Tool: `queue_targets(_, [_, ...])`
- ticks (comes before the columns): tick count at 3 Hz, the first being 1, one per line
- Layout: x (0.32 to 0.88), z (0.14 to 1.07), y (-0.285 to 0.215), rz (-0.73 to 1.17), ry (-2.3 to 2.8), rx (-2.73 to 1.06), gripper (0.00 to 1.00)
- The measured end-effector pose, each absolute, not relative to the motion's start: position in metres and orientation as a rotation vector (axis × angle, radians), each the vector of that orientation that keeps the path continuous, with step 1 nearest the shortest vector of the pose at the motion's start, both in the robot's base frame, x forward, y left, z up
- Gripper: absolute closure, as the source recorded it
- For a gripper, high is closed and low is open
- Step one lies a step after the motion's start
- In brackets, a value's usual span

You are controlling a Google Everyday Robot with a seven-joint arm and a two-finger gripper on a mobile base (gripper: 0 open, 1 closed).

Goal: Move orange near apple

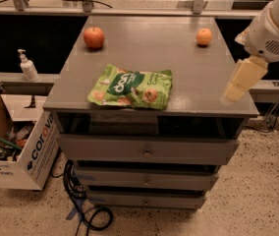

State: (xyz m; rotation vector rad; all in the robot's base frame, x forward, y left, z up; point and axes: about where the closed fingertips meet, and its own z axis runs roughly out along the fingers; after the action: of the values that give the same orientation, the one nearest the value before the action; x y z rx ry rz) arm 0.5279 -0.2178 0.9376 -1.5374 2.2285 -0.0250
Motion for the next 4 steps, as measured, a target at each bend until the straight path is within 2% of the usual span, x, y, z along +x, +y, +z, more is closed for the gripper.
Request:
queue_targets(2, [0.636,0.902,-0.265,0.103,2.249,-1.166,0.0])
queue_targets(4, [0.693,0.869,-0.292,0.339,2.085,-0.887,0.0])
